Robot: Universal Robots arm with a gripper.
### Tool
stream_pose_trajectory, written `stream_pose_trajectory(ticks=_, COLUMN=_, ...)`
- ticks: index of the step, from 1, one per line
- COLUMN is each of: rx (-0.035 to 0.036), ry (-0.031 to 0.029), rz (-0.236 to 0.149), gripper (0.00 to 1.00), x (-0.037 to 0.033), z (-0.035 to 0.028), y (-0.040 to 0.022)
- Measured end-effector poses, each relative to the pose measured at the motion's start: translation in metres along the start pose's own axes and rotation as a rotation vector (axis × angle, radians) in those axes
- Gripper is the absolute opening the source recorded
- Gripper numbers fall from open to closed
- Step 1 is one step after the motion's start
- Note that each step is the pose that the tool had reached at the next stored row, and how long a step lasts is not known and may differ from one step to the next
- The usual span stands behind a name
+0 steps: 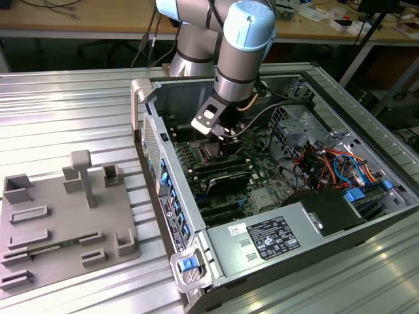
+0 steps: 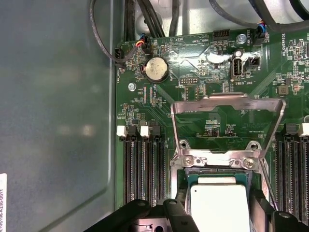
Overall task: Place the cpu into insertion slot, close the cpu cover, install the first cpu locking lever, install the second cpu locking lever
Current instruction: 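Place the cpu into insertion slot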
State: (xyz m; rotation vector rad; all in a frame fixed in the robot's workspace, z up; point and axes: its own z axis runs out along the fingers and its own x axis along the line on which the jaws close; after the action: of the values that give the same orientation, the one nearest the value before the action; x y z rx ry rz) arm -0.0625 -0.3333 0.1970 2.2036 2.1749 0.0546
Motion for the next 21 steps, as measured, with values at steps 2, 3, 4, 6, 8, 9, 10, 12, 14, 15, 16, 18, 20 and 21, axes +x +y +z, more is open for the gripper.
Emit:
stream_pose_trajectory(ticks=2, rx=0.0002, ry=-0.0008, rz=0.010, gripper=0.57, x=-0.0001, z=-0.0001, y=0.0004)
stream_pose_trajectory(ticks=3, rx=0.0003, ry=-0.0013, rz=0.018, gripper=0.57, x=0.0000, z=-0.0001, y=0.0005)
stream_pose_trajectory(ticks=4, rx=0.0003, ry=-0.0013, rz=0.019, gripper=0.57, x=0.0000, z=-0.0001, y=0.0005)
stream_pose_trajectory(ticks=6, rx=0.0002, ry=-0.0014, rz=0.020, gripper=0.57, x=0.0000, z=-0.0001, y=0.0005)
stream_pose_trajectory(ticks=8, rx=0.0002, ry=-0.0014, rz=0.019, gripper=0.57, x=0.0000, z=-0.0001, y=0.0005)
stream_pose_trajectory(ticks=9, rx=0.0003, ry=-0.0014, rz=0.019, gripper=0.57, x=0.0000, z=-0.0002, y=0.0005)
stream_pose_trajectory(ticks=10, rx=-0.0001, ry=-0.0009, rz=0.019, gripper=0.57, x=0.0001, z=-0.0012, y=0.0007)
stream_pose_trajectory(ticks=12, rx=0.0003, ry=-0.0012, rz=0.019, gripper=0.57, x=0.0000, z=-0.0031, y=0.0007)
stream_pose_trajectory(ticks=14, rx=0.0005, ry=-0.0012, rz=0.019, gripper=0.55, x=0.0000, z=-0.0033, y=0.0007)
stream_pose_trajectory(ticks=15, rx=0.0005, ry=-0.0012, rz=0.019, gripper=0.55, x=-0.0001, z=-0.0032, y=0.0006)
stream_pose_trajectory(ticks=16, rx=0.0005, ry=-0.0006, rz=0.019, gripper=0.55, x=-0.0001, z=-0.0030, y=0.0006)
stream_pose_trajectory(ticks=18, rx=0.0007, ry=0.0018, rz=0.015, gripper=0.55, x=-0.0005, z=-0.0019, y=0.0006)
stream_pose_trajectory(ticks=20, rx=0.0008, ry=0.0039, rz=0.008, gripper=0.55, x=-0.0008, z=-0.0005, y=0.0003)
stream_pose_trajectory(ticks=21, rx=0.0008, ry=0.0057, rz=0.004, gripper=0.55, x=-0.0009, z=-0.0001, y=0.0001)
